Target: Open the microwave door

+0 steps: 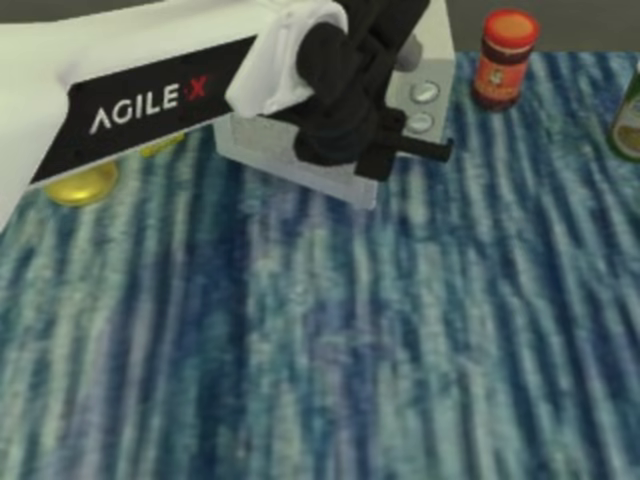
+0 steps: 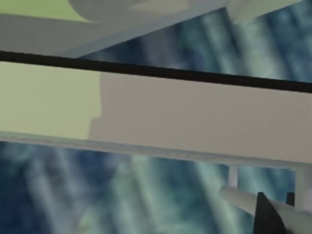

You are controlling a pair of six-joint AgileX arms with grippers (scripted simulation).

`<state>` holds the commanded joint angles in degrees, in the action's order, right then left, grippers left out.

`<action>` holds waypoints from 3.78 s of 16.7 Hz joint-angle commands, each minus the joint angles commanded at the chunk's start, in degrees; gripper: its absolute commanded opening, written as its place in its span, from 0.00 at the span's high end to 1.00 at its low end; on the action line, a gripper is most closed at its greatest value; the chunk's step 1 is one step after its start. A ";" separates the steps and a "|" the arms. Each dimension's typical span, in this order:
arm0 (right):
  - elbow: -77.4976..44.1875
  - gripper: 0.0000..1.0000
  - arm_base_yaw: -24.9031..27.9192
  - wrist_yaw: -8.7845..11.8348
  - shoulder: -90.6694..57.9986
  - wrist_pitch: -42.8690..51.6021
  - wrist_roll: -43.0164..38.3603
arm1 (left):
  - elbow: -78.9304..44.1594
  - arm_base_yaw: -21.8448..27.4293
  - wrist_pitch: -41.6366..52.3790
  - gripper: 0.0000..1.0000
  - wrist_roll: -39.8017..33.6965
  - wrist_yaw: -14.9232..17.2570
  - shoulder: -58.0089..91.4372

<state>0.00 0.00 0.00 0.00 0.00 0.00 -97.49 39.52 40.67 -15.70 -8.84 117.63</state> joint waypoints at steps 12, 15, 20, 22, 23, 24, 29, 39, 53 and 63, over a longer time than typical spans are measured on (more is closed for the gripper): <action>0.00 0.00 0.00 0.00 0.00 0.00 0.00 | 1.99 -0.44 -0.93 1.00 1.85 0.81 -1.34; 0.00 0.00 0.00 0.00 0.00 0.00 0.00 | 1.99 -0.44 -0.93 1.00 1.85 0.81 -1.34; 0.00 0.00 0.00 0.00 0.00 0.00 0.00 | 1.99 -0.44 -0.93 1.00 1.85 0.81 -1.34; 0.00 0.00 0.00 0.00 0.00 0.00 0.00 | 1.99 -0.44 -0.93 1.00 1.85 0.81 -1.34; 0.00 0.00 0.00 0.00 0.00 0.00 0.00 | 1.99 -0.44 -0.93 1.00 1.85 0.81 -1.34; 0.00 0.00 0.00 0.00 0.00 0.00 0.00 | 1.99 -0.44 -0.93 1.00 1.85 0.81 -1.34; 0.00 0.00 0.00 0.00 0.00 0.00 0.00 | 2.26 -0.04 -1.01 1.00 1.68 1.35 -1.35; 0.00 0.00 0.00 0.00 0.00 0.00 0.00 | 6.60 -1.37 -2.90 1.00 6.18 3.24 -4.49; 0.00 0.00 0.00 0.00 0.00 0.00 0.00 | 6.60 -1.37 -2.90 1.00 6.18 3.24 -4.49; 0.00 0.00 0.00 0.00 0.00 0.00 0.00 | 8.20 -1.53 -3.45 1.00 7.58 4.46 -5.52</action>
<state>0.00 0.00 0.00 0.00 0.00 0.00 -89.28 37.99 37.23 -8.12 -4.38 112.11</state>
